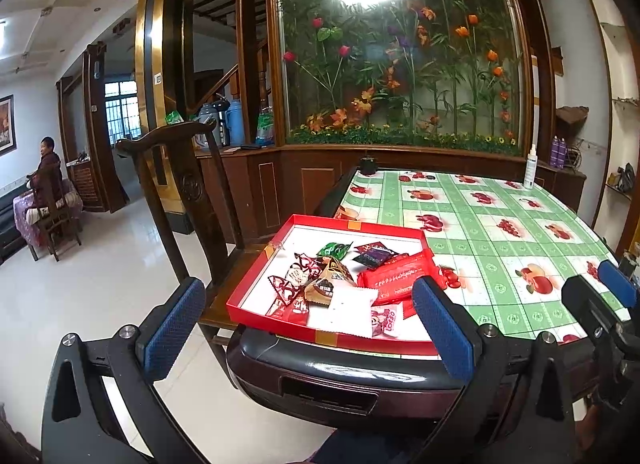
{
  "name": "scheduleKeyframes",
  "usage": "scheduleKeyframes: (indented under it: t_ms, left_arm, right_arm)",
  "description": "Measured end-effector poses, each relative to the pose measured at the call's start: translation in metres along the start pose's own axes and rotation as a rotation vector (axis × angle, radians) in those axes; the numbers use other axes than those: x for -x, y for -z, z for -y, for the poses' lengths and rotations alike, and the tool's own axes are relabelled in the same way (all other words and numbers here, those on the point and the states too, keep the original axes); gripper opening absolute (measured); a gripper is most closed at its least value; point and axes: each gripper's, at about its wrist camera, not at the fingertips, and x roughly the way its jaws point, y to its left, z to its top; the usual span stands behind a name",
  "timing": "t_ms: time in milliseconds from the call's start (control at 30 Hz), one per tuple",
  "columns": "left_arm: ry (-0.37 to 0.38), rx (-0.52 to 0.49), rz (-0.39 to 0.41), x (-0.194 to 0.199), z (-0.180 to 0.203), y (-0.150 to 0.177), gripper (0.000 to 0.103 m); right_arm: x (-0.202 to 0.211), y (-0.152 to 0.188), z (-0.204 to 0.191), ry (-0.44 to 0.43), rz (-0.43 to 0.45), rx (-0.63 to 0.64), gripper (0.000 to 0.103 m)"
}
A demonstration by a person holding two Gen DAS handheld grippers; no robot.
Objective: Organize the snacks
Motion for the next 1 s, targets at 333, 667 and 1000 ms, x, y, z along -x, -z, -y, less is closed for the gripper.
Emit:
scheduleKeyframes:
  t_ms: [333, 667, 1000]
  left_arm:
    - [0.006, -0.008, -0.003, -0.0002, 0.0002, 0.0005, 0.103]
    - [0.014, -0.001, -0.016, -0.0019, 0.0004, 0.0027, 0.103]
    - [0.021, -0.012, -0.025, -0.0033, 0.0028, 0.005, 0.103]
  right_arm:
    - [-0.0014, 0.0027, -0.002, 0.001, -0.004, 0.0, 0.103]
    - [-0.0008, 0.0033, -0.0033, 0.004, -0.005, -0.002, 0.103]
    - [-0.0012, 0.0032, -0.0031, 0.005, -0.006, 0.0, 0.103]
